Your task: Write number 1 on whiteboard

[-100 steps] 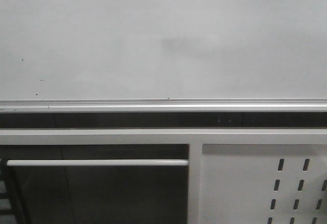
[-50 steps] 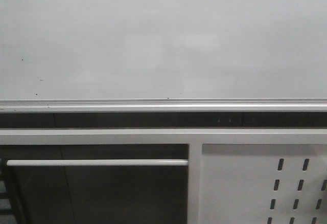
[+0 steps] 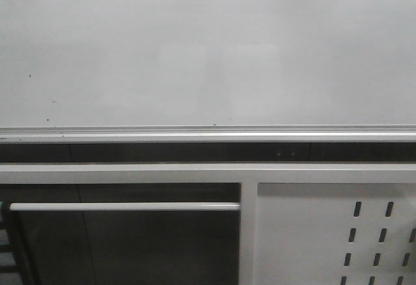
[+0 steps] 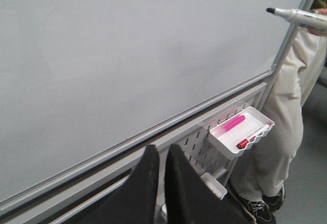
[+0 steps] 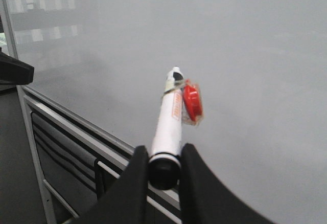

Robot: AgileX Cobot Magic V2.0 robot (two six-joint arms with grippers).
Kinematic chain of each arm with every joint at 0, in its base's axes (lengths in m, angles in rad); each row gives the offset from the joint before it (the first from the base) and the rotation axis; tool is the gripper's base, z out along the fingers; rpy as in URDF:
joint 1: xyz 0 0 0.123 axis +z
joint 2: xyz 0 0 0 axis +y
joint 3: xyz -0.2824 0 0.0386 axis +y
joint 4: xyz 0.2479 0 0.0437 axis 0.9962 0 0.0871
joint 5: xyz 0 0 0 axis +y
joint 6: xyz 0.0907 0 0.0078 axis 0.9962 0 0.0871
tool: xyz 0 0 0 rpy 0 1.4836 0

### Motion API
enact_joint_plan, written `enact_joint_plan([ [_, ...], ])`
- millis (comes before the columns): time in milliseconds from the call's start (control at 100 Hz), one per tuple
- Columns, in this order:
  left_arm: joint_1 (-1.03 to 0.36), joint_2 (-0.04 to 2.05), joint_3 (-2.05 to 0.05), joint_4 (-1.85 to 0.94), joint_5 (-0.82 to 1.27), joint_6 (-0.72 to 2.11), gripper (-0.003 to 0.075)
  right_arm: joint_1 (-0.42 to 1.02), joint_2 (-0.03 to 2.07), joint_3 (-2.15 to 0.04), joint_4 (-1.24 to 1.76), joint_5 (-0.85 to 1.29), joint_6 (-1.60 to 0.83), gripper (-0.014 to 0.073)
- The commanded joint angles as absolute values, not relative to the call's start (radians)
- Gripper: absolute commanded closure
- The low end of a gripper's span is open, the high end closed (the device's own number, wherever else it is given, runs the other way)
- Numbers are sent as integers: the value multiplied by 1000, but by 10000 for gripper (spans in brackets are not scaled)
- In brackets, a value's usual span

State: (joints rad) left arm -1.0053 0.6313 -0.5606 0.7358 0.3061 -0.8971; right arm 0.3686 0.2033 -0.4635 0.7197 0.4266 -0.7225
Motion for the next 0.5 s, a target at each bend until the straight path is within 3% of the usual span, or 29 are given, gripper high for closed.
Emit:
enact_joint_plan([
  [0,-1012,619,-570,777,168,-926,738,370,213,-488,726,374,-738,644],
  [490,-1012,305,-518,834,278,-923,738,370,213,-447,725,372,-738,644],
])
